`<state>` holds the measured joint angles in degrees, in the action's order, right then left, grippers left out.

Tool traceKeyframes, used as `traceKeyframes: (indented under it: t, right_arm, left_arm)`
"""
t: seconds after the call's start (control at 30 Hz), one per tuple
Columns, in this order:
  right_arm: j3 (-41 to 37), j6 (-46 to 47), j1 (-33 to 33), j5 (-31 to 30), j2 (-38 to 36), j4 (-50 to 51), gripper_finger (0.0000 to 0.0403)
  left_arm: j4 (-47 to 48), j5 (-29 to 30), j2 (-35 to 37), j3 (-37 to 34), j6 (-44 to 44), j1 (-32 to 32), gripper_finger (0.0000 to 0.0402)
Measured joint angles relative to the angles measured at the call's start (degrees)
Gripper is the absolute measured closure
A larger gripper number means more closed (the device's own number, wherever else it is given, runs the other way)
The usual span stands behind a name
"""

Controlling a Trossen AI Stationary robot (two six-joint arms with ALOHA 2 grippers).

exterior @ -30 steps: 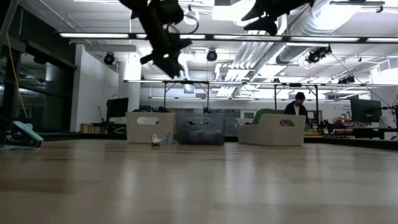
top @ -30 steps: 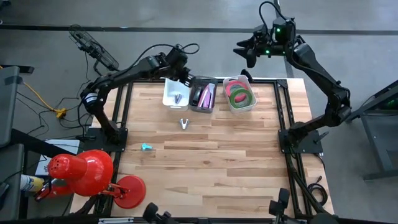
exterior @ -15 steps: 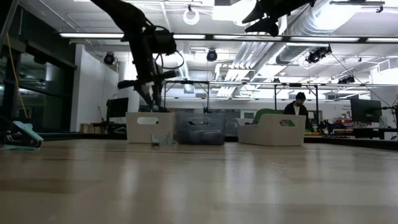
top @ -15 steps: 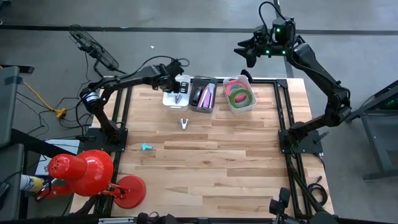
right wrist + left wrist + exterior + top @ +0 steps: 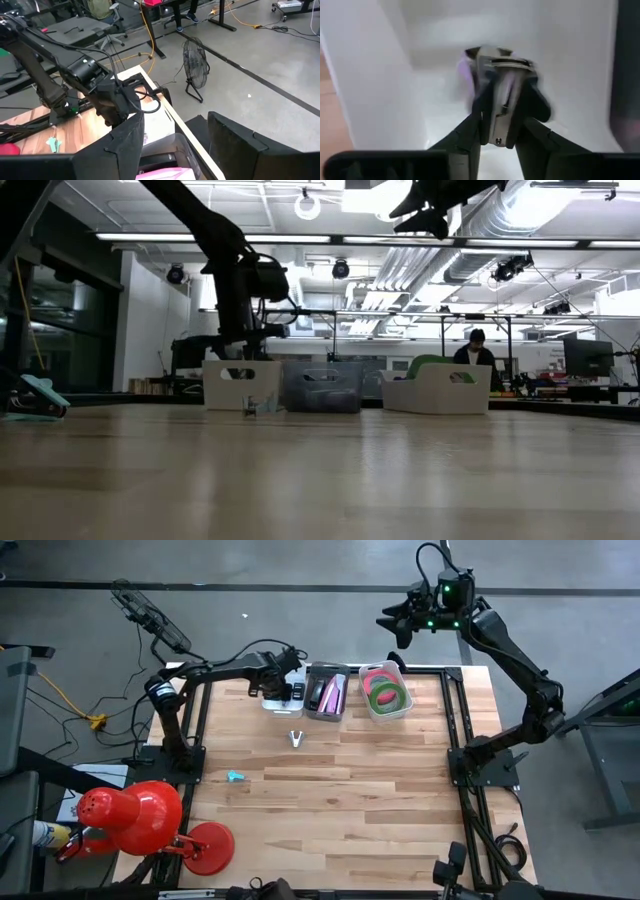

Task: Pick and place Stapler, Stapler remover, tape
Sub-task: Put the black staple remover into the left white bin, then put the top blue staple remover into the left white bin

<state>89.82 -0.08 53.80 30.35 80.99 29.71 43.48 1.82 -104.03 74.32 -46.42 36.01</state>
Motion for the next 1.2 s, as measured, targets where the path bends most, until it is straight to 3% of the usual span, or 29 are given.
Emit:
traceKeyframes:
  t: [0.27, 0.53, 0.8, 1.2]
  right_arm:
    - [0.00, -0.24, 0.00, 0.00, 0.00, 1.81, 0.0194]
    - [0.01, -0.37, 0.00, 0.02, 0.00, 2.05, 0.0194]
    - [0.00, -0.37, 0.00, 0.02, 0.00, 2.26, 0.0194]
    - [0.00, -1.44, 0.00, 0.02, 0.02, 4.59, 0.0194]
  left_arm:
    - [0.16, -0.09, -0.22, 0.02, -0.38, -0.02, 0.0245]
    - [0.80, -1.08, -0.22, 0.46, 0.24, -0.02, 0.0239]
    - [6.47, 0.64, -0.11, 7.72, 5.72, 0.00, 0.0239]
    - [14.76, 1.91, 0.37, 13.20, 4.38, -2.71, 0.0238]
